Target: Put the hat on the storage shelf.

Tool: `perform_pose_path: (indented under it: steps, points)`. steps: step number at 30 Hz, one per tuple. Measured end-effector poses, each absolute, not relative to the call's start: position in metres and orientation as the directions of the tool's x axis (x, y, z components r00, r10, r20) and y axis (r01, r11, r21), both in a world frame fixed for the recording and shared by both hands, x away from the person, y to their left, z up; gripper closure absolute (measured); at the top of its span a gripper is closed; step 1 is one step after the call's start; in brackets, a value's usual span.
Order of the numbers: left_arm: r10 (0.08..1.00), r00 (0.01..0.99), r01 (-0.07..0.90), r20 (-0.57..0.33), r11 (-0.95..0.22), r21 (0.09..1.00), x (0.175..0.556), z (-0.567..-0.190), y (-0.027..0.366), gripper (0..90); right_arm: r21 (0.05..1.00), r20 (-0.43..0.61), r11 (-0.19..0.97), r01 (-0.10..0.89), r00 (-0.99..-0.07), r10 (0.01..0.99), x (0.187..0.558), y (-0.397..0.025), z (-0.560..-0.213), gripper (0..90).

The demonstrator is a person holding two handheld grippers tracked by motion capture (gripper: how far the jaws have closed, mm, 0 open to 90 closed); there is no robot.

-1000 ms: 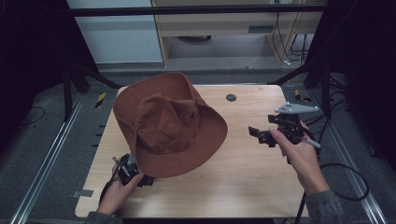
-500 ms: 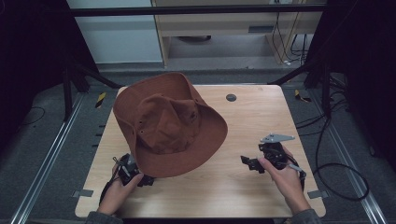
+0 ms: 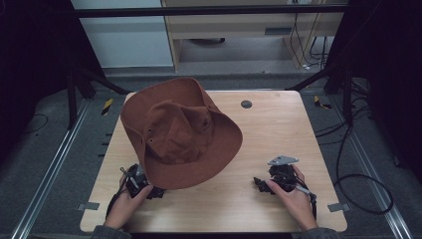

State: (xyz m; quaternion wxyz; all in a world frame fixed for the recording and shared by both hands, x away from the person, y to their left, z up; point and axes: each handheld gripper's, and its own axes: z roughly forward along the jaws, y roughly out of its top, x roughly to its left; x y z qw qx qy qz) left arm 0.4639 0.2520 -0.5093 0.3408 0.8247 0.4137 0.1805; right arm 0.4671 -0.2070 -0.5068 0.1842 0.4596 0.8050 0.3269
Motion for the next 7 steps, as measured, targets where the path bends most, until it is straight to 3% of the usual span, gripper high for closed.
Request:
perform_pose_path:
  steps: [7]
  points:
    - [0.799, 0.601, 0.555, 0.017, -0.433, 0.71, 0.465, -0.5092, 0.2519, 0.0, 0.727, -0.008, 0.354, 0.588, -0.509, 0.861, 0.4657, -0.2055, -0.5124, 3.2]
